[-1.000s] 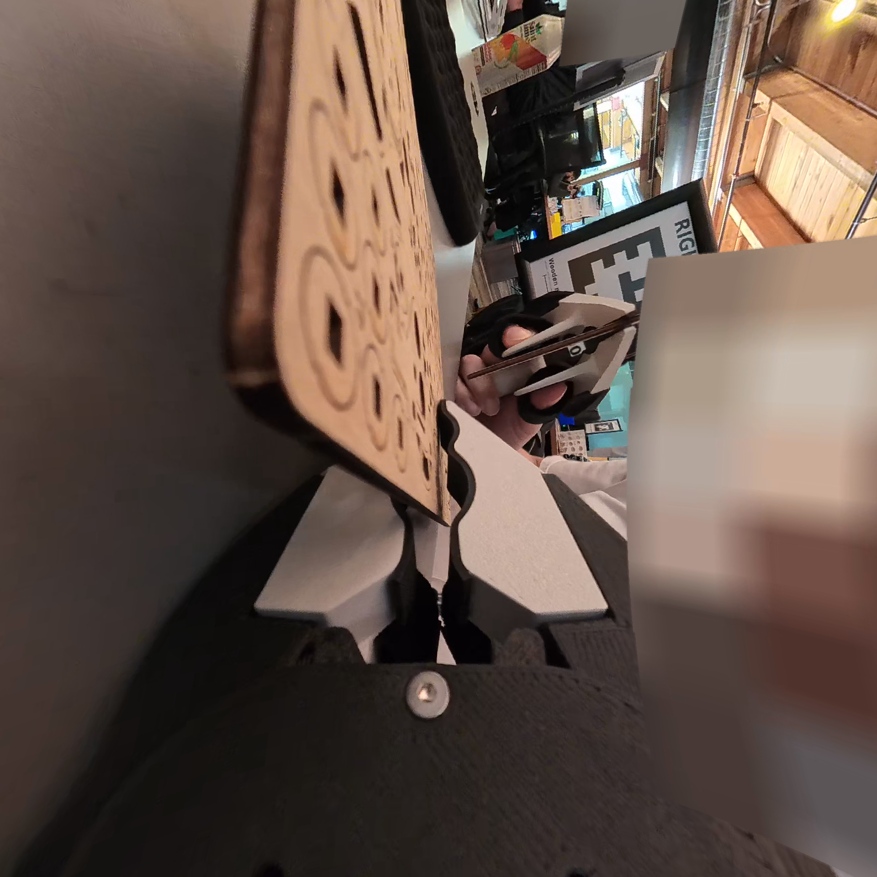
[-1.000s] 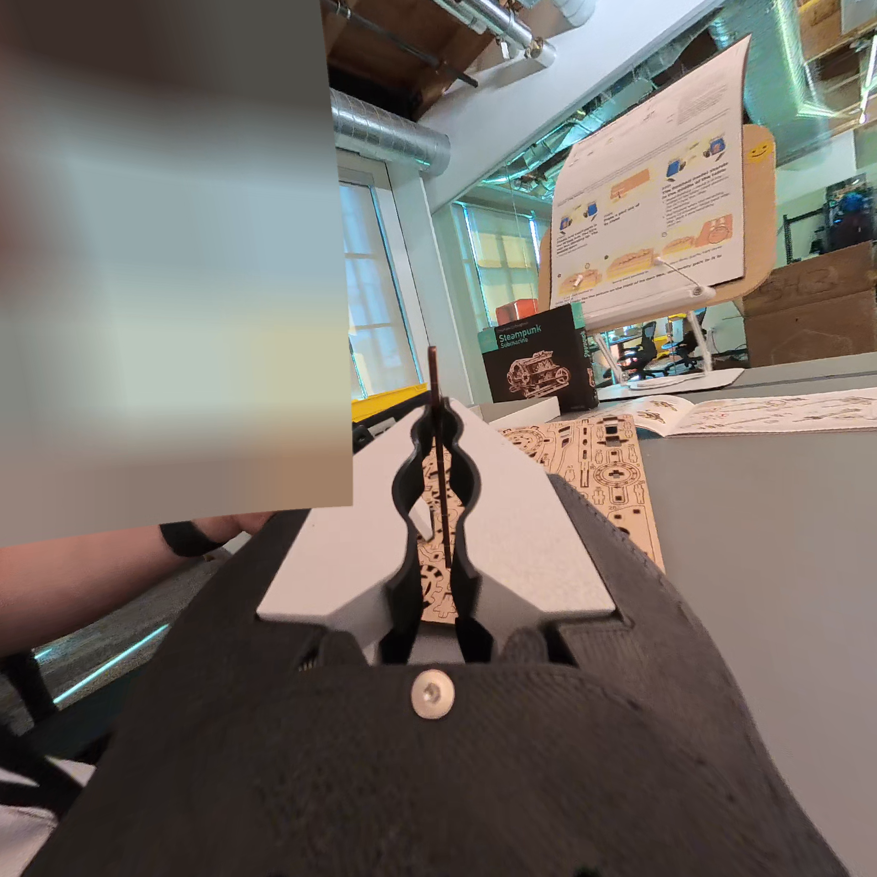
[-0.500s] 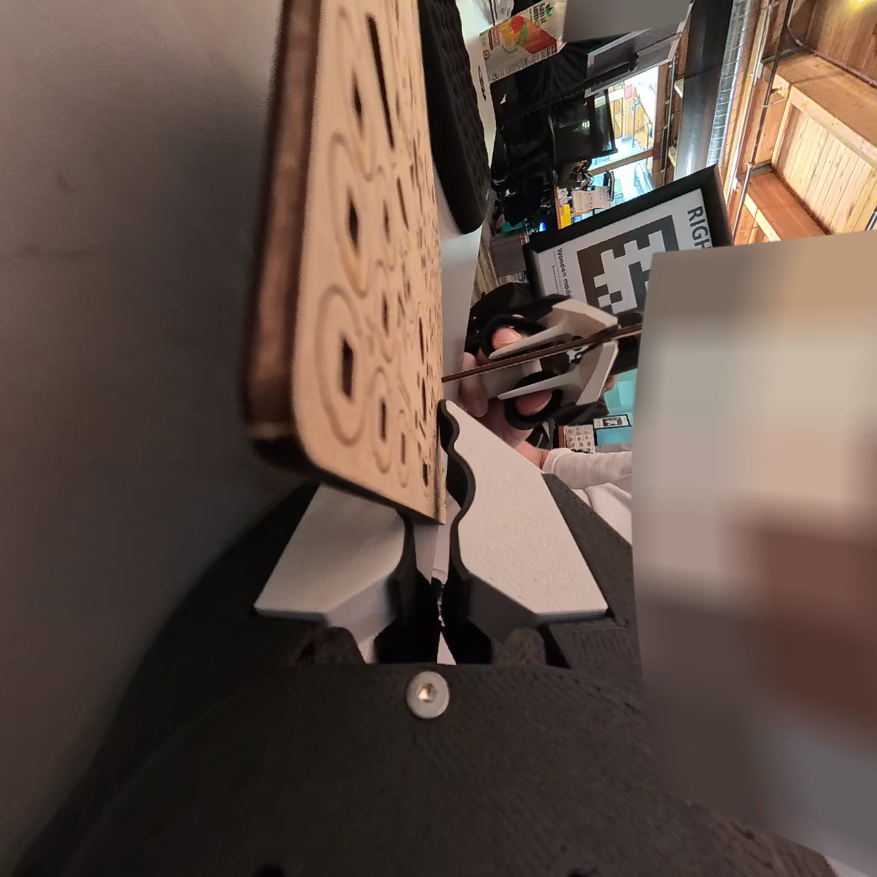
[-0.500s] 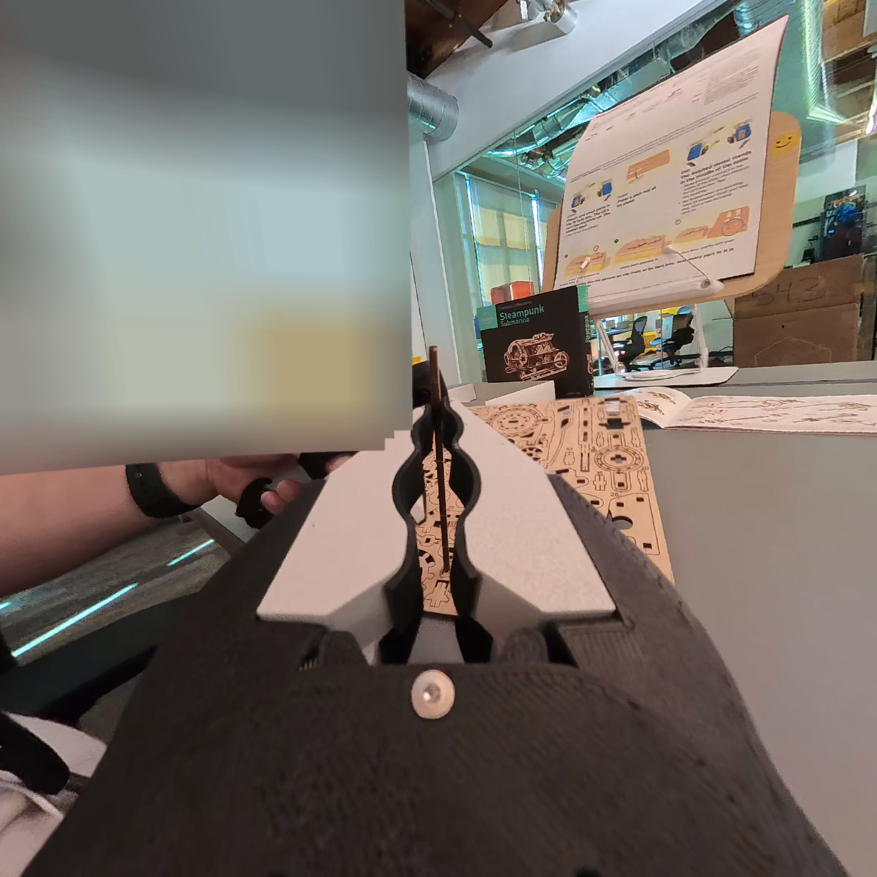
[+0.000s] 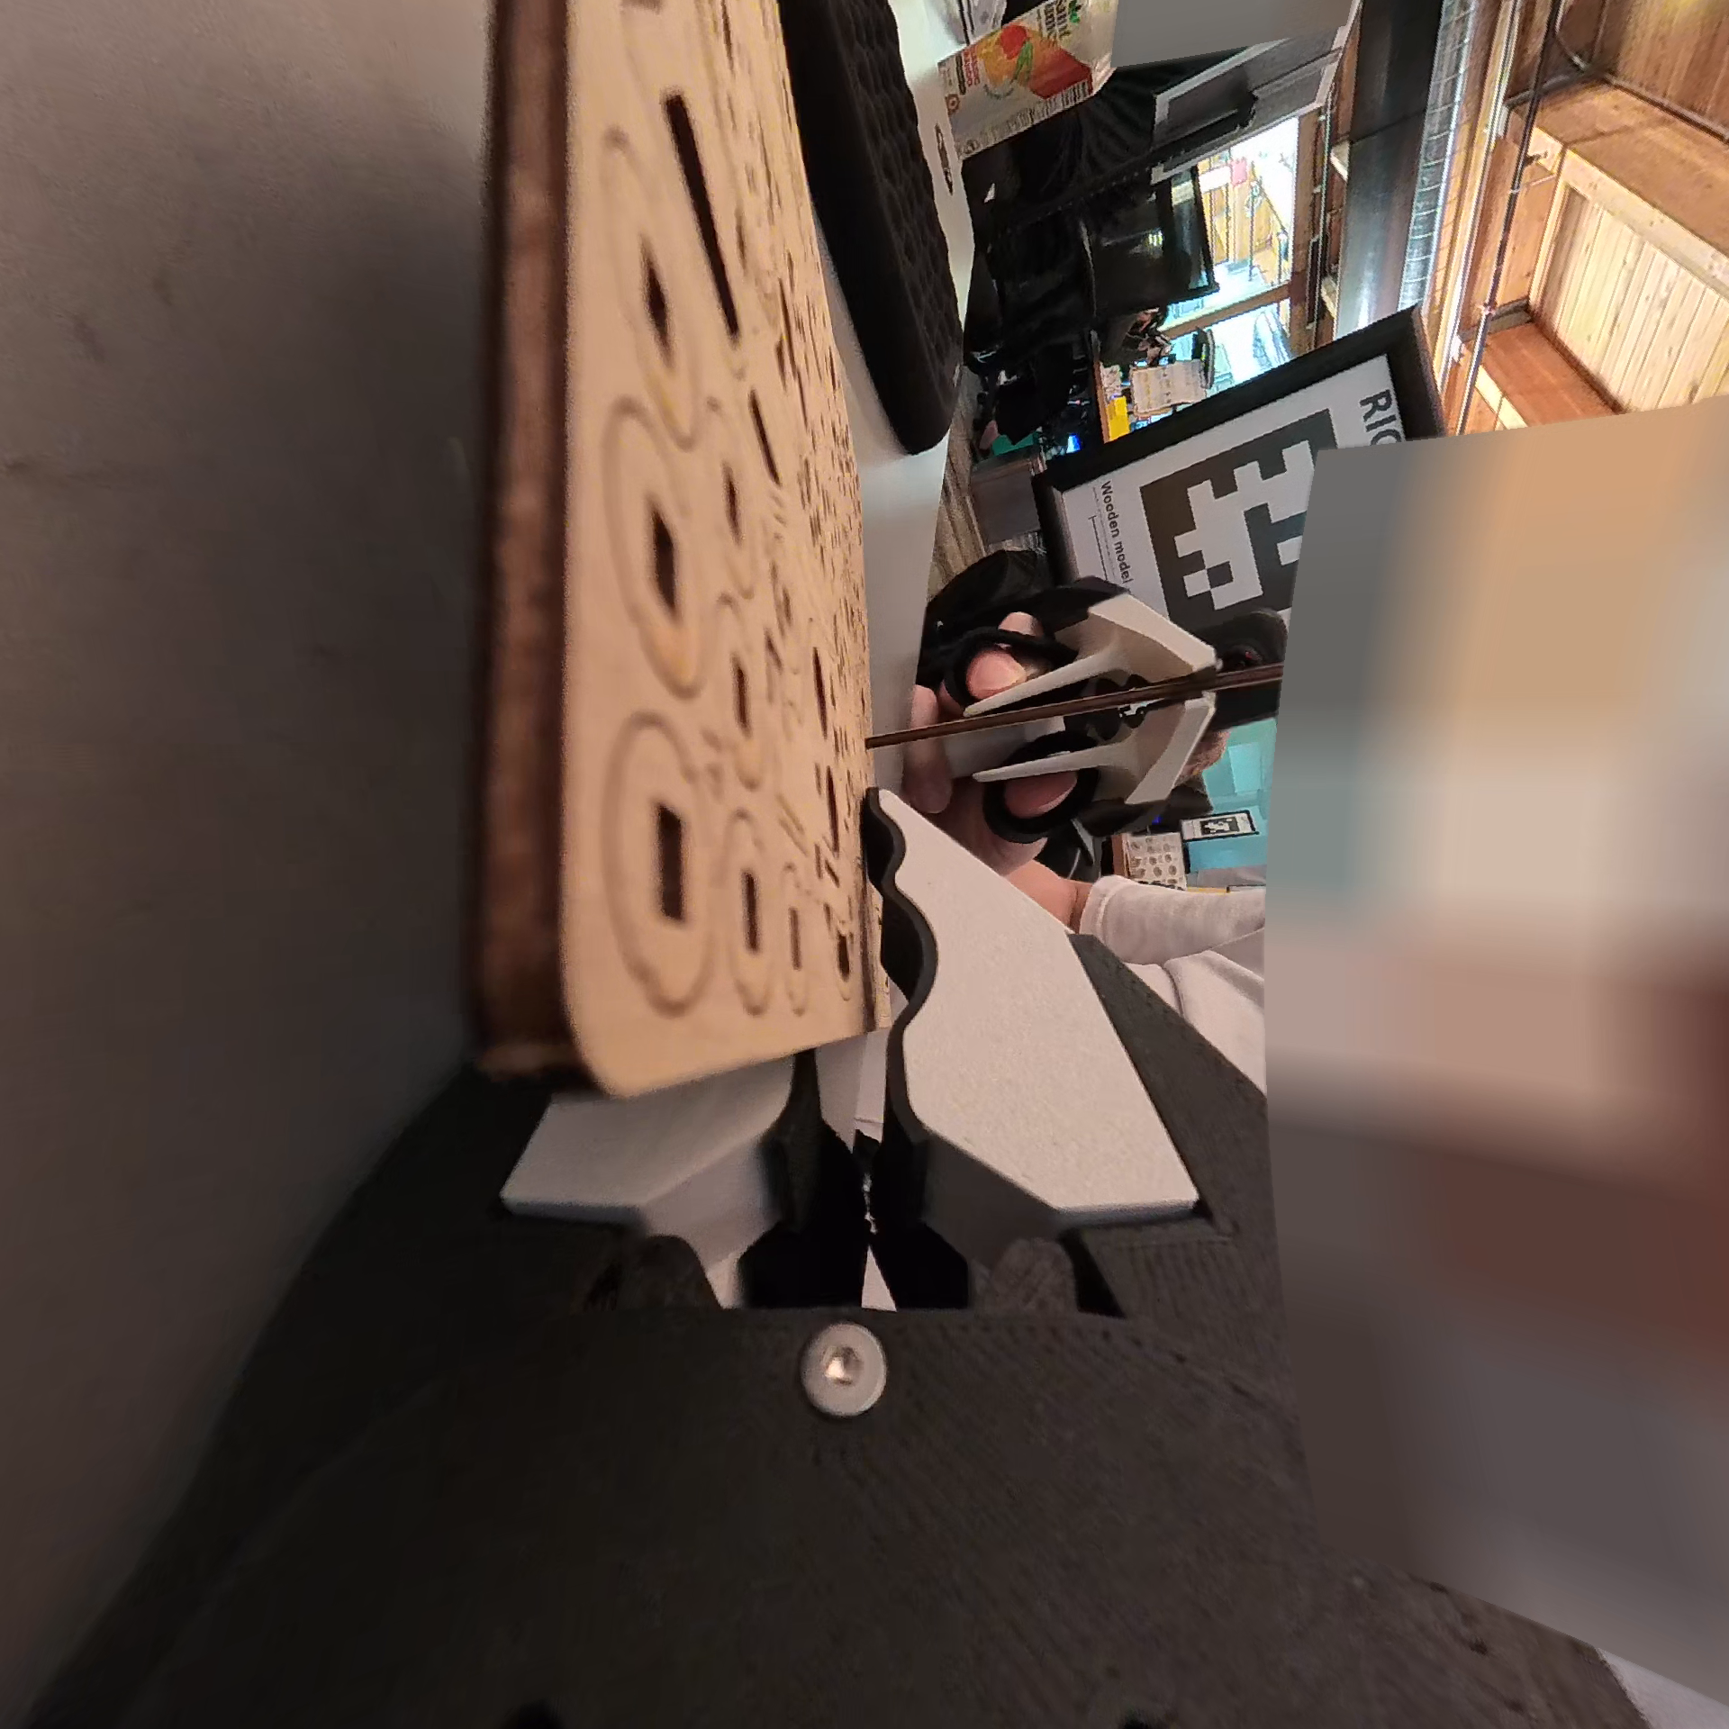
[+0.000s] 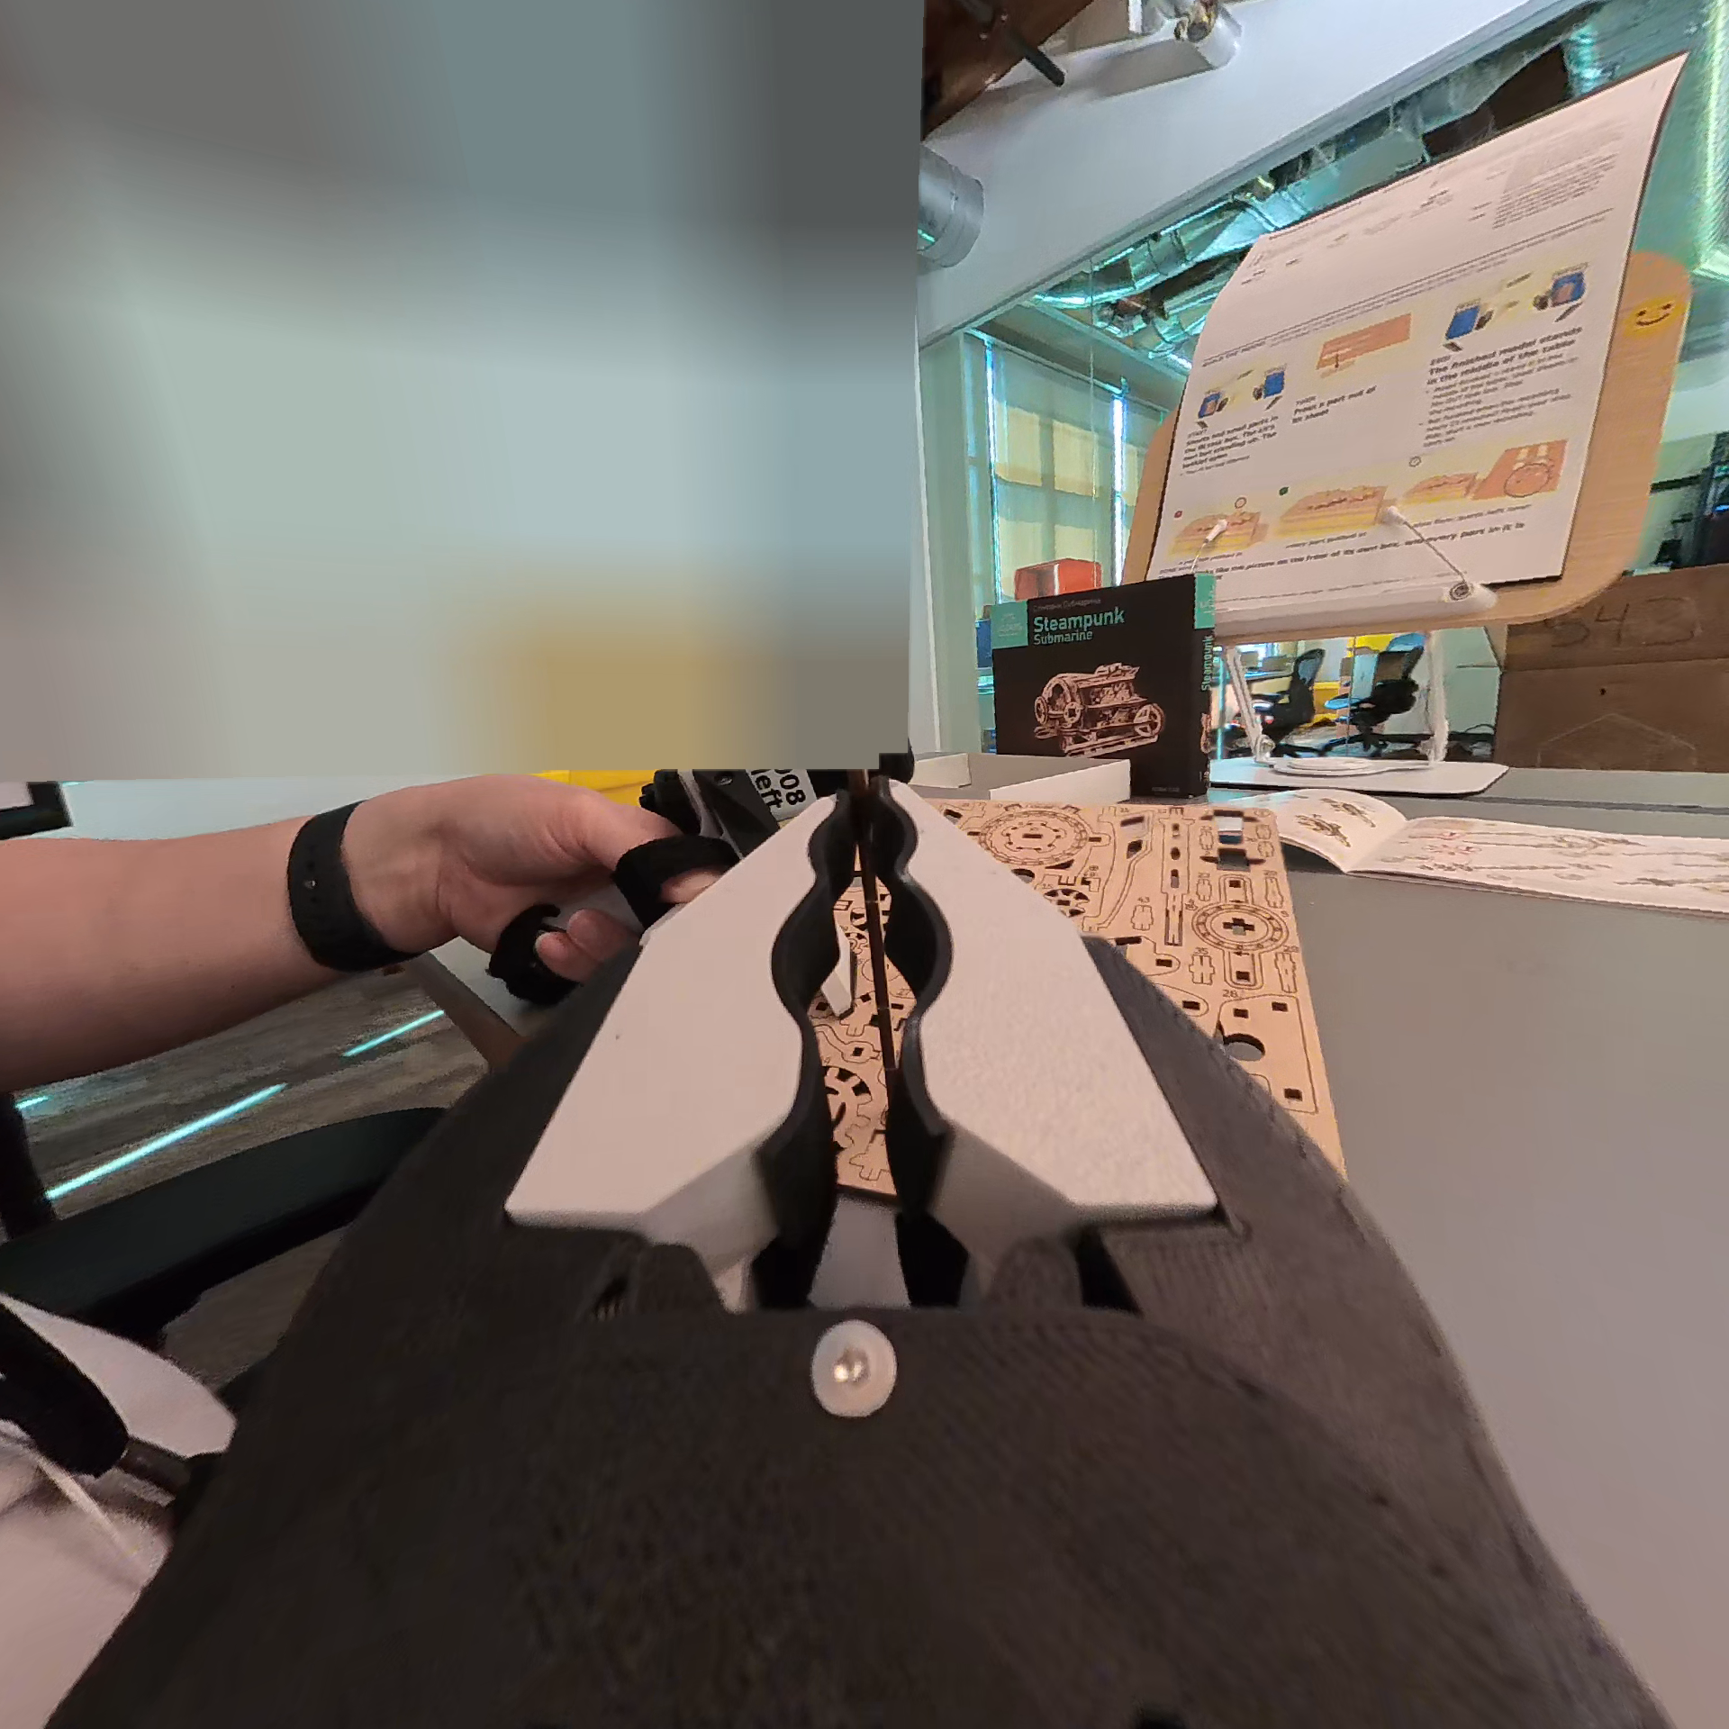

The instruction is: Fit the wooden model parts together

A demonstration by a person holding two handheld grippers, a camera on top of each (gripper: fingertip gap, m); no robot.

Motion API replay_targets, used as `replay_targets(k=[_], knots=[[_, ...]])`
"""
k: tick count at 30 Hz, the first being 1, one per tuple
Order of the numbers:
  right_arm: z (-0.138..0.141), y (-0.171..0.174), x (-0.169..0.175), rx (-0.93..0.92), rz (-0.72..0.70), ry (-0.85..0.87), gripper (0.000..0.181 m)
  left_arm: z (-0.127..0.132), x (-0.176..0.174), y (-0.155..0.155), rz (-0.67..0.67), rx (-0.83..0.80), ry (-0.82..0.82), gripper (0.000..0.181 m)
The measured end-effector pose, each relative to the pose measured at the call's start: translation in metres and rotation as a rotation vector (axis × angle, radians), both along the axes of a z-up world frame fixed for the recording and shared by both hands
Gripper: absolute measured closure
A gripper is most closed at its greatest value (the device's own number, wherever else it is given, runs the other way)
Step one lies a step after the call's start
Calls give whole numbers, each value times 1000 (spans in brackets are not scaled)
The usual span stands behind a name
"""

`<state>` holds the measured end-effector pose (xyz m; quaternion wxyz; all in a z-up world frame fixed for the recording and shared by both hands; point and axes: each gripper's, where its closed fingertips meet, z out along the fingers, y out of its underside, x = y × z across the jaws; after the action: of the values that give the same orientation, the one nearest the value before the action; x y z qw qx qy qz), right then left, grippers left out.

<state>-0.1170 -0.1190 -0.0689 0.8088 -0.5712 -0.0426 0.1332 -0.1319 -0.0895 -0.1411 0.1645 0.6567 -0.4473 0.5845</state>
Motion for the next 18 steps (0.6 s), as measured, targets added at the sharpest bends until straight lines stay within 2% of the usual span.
replay_targets(k=[18], knots=[[-3, 4, 0, -39, -6, -9, 177, -1, 0, 0, 1, 18, -2, 181]])
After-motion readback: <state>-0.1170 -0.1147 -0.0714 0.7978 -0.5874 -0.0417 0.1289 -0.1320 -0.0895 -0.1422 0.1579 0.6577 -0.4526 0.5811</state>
